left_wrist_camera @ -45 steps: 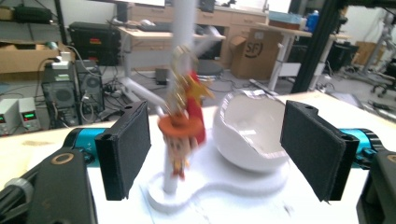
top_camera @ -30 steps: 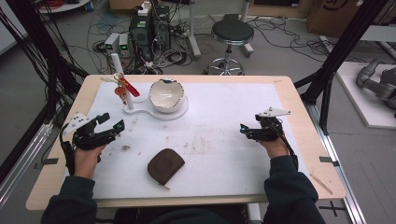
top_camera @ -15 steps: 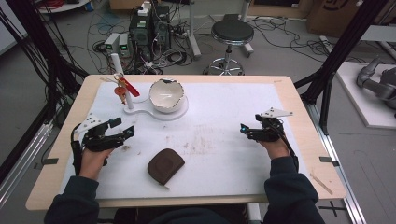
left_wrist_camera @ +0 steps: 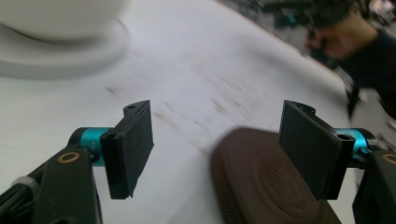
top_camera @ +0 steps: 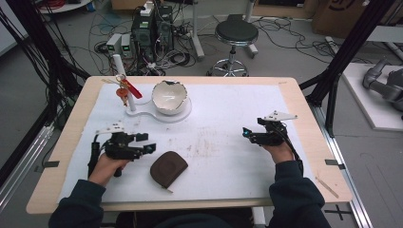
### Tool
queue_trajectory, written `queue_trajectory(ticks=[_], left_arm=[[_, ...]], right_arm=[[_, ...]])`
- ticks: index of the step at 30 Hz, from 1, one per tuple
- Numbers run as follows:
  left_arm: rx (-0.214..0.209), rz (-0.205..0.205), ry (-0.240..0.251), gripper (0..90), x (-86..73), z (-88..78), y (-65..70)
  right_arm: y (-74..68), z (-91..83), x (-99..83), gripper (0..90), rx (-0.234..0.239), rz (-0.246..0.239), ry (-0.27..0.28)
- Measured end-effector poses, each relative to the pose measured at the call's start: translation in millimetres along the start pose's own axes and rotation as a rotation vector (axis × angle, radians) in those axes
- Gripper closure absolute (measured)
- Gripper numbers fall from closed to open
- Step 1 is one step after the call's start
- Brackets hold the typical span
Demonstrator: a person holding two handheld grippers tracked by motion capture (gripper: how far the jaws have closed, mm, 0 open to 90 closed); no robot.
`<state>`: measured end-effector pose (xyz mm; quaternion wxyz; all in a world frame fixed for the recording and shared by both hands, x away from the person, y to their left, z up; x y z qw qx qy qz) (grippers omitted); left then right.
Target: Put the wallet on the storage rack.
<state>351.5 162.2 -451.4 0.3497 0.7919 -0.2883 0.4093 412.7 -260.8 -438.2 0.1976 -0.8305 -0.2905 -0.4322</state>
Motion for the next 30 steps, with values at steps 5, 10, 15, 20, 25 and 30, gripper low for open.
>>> queue_trajectory(ticks=[5, 10, 15, 20, 25, 30], left_arm=[[-0.026, 0.008, -0.106, 27.8, -9.4, 19.2, 9.9], [-0.021, -0.007, -0.194, 35.7, -18.7, 26.4, 7.1], [-0.088, -0.065, -0.207, 47.1, -20.5, 27.7, 6.4], [-0.082, -0.056, -0.189, 63.1, -16.6, 24.5, 6.8], [-0.079, -0.057, -0.154, 72.1, -10.5, 25.1, 6.7], [-0.010, -0.046, -0.051, 79.9, 11.3, 24.0, 0.4]], right_arm=[[-2.9, 2.9, 2.1, 21.8, 0.032, 0.010, 0.012], [-4.6, 5.9, 2.6, 21.8, 0.043, 0.008, 0.007], [-6.1, 7.4, 2.4, 21.8, 0.045, 0.004, -0.001], [-8.6, 9.1, 3.1, 21.8, 0.053, 0.006, -0.003], [-12.5, 12.9, 4.3, 21.8, 0.077, 0.014, -0.001], [-18.2, 19.8, 6.6, 21.8, 0.117, 0.022, -0.002]])
Point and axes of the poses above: each handheld gripper's, and its own axes: z roughly forward along the jaws, x roughly out of its top, y roughly to its right, the point moved 5 cm from there along z, roughly forward along the jaws, and after that the axes turned 6 degrees about x, right-handed, at the moved point
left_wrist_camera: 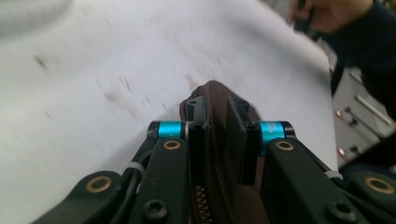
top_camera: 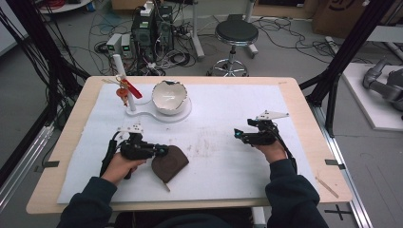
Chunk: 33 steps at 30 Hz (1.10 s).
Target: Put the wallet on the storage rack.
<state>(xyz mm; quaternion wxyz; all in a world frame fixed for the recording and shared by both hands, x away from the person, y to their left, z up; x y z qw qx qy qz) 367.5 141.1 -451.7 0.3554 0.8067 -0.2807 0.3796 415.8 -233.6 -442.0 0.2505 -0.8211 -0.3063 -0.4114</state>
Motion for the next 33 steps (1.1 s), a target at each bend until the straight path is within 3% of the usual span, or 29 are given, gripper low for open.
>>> queue_trajectory(ticks=[3, 6, 9, 13, 16, 19, 22, 28, 31, 33], left_arm=[[0.022, 0.013, 0.040, 81.4, 9.3, 1.1, -1.8], [0.038, 0.059, 0.071, 82.3, 18.1, 4.3, 3.3], [0.033, 0.112, 0.101, 83.1, 25.3, 9.7, 10.6], [0.009, 0.172, 0.090, 83.2, 27.7, 22.5, 22.9], [0.002, 0.192, 0.088, 83.1, 27.9, 28.8, 29.4], [-0.004, 0.194, 0.086, 82.9, 27.9, 30.8, 30.4], [-0.025, 0.192, 0.087, 82.6, 27.8, 30.7, 30.9], [-0.038, 0.195, 0.090, 80.9, 27.3, 31.7, 32.1], [-0.045, 0.189, 0.093, 78.5, 27.1, 31.6, 30.8], [-0.041, 0.195, 0.094, 76.1, 27.1, 31.5, 30.6]], right_arm=[[-5.5, 6.2, 2.4, 21.8, 0.039, 0.001, 0.005], [-14.3, 15.4, 3.6, 21.8, 0.094, -0.014, -0.005], [-25.1, 26.5, 4.3, 21.8, 0.148, -0.041, -0.021], [-43.9, 41.7, 5.5, 21.8, 0.250, -0.082, -0.041], [-59.9, 54.6, 5.2, 25.7, 0.345, -0.122, -0.068], [-76.8, 66.7, 2.4, 26.8, 0.424, -0.154, -0.120], [-90.9, 76.5, 2.4, 33.3, 0.493, -0.193, -0.135], [-106.0, 90.2, -0.9, 50.0, 0.547, -0.246, -0.182], [-105.7, 92.2, 0.1, 57.1, 0.522, -0.269, -0.175], [-104.6, 92.2, 0.1, 57.4, 0.524, -0.266, -0.176]])
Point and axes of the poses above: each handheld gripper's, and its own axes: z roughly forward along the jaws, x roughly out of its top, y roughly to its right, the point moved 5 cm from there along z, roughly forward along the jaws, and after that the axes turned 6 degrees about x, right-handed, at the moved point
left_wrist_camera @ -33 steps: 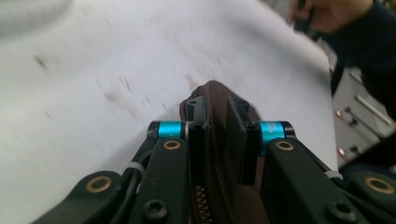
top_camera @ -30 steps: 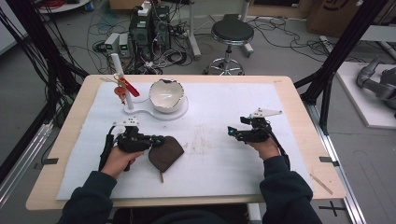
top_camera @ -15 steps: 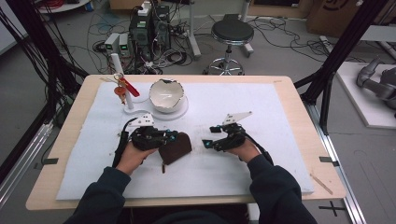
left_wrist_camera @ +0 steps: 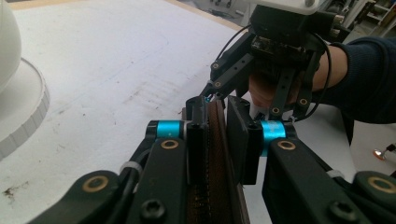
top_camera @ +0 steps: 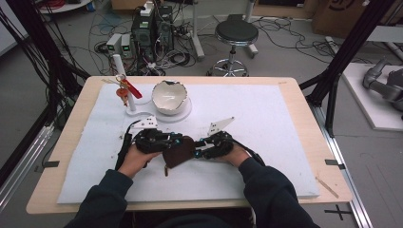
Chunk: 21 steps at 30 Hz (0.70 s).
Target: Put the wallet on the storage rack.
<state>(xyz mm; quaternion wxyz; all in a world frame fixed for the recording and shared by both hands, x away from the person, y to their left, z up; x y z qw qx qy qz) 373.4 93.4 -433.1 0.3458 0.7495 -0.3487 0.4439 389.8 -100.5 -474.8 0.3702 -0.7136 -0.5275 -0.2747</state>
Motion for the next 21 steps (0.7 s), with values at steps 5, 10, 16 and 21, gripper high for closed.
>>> queue_trajectory(ticks=[5, 10, 16, 21], left_arm=[[-0.008, 0.004, -0.006, 61.2, -0.7, 0.1, 0.6], [0.014, 0.000, -0.020, 50.9, -2.4, -5.0, -1.8], [0.055, -0.036, -0.061, 41.7, -14.7, -19.7, -14.0], [0.097, -0.092, -0.094, 34.2, -21.0, -23.4, -24.8]], right_arm=[[-1.4, -0.1, 0.1, 59.7, -0.003, -0.014, -0.007], [-2.4, -0.1, 0.0, 59.6, -0.006, -0.024, -0.016], [-3.4, -0.5, 0.3, 58.0, -0.007, -0.032, -0.015], [-3.7, 0.4, -1.0, 60.6, -0.014, -0.056, -0.038]])
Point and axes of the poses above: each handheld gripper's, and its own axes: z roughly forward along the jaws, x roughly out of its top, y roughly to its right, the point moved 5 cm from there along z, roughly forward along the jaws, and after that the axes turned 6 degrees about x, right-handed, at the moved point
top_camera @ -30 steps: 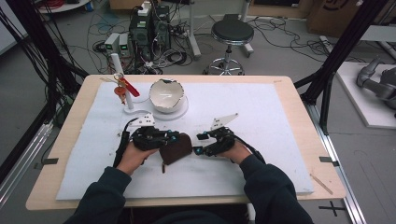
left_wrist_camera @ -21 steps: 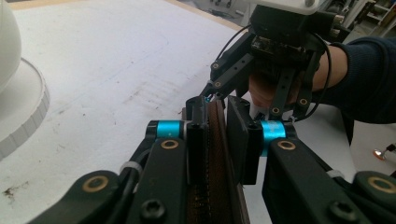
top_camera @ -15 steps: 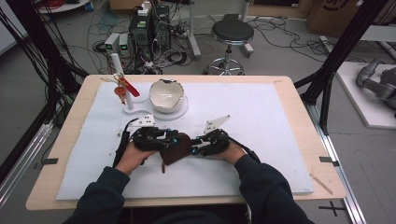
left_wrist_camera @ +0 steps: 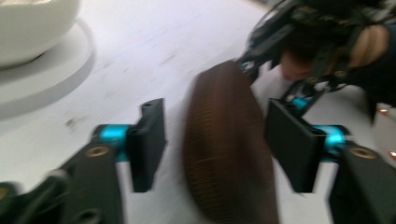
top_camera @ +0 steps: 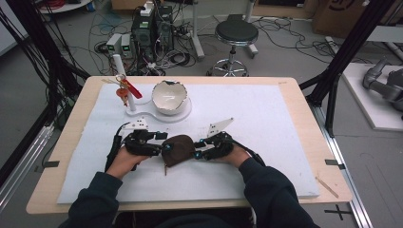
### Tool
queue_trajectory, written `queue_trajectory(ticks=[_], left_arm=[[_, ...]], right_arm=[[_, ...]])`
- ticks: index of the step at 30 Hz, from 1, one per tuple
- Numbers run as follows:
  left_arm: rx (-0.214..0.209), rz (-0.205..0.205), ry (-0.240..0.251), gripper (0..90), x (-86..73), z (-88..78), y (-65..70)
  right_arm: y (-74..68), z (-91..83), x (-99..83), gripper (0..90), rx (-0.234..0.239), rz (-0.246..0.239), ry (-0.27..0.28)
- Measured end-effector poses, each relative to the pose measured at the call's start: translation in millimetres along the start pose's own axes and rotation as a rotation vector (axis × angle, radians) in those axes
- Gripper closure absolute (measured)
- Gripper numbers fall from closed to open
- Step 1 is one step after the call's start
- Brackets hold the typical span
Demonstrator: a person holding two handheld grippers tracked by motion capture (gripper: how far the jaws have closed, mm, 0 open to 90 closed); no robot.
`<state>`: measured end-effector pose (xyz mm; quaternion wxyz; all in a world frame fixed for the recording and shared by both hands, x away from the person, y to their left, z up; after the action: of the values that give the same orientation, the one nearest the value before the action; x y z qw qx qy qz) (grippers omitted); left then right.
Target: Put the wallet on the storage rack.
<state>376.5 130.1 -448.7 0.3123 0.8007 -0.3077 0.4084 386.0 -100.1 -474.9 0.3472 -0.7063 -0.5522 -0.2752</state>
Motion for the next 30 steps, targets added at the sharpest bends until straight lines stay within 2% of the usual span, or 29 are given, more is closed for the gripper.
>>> queue_trajectory(ticks=[3, 7, 9, 12, 15, 17, 19, 22, 24, 25, 27, 30], left_arm=[[-0.032, -0.053, -0.007, 33.7, -3.5, 0.3, -4.5], [-0.089, -0.027, -0.056, 35.1, -8.3, 8.1, 3.7], [-0.101, -0.004, -0.071, 44.0, -9.6, 10.4, 6.7], [-0.125, -0.018, -0.046, 55.4, -6.8, 8.3, 8.3], [-0.123, -0.020, -0.016, 63.6, -3.3, 4.1, 9.5], [-0.119, -0.024, 0.006, 65.3, -1.1, 1.6, 8.8], [-0.101, -0.031, 0.054, 65.6, 3.7, -3.1, 6.8], [-0.025, -0.016, 0.140, 65.6, 15.3, -15.1, 0.3], [0.042, 0.020, 0.180, 65.6, 24.4, -23.3, -5.6], [0.062, 0.032, 0.197, 65.6, 29.2, -27.5, -8.7], [0.078, 0.052, 0.228, 65.6, 38.9, -34.9, -14.1], [0.088, 0.116, 0.246, 65.6, 55.2, -43.7, -19.5]], right_arm=[[-0.7, 0.3, 0.7, 60.4, -0.002, -0.006, 0.005], [-0.3, 0.7, 0.2, 60.4, -0.002, -0.006, 0.001], [-0.5, 0.5, 0.2, 60.1, -0.002, -0.005, 0.001], [0.1, -1.8, 0.0, 54.2, -0.010, 0.016, 0.003], [4.5, -12.8, 1.7, 47.7, -0.039, 0.049, 0.045], [9.0, -22.6, 1.3, 44.3, -0.062, 0.077, 0.072], [14.9, -36.8, 0.0, 42.6, -0.094, 0.105, 0.114], [21.8, -55.8, -3.8, 40.8, -0.149, 0.119, 0.153], [25.4, -67.3, -6.7, 38.1, -0.189, 0.126, 0.171], [27.0, -72.7, -8.2, 37.0, -0.209, 0.127, 0.177], [29.0, -83.3, -11.6, 35.2, -0.243, 0.140, 0.187], [32.1, -98.3, -16.4, 33.9, -0.286, 0.148, 0.207]])
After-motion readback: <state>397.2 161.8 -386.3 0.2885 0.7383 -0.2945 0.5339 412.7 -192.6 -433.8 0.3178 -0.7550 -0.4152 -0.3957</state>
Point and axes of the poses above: each handheld gripper's, and its own axes: z roughly forward along the jaws, x roughly out of its top, y roughly to its right, the point moved 5 cm from there along z, roughly forward along the jaws, and after that the axes turned 6 degrees about x, right-handed, at the moved point
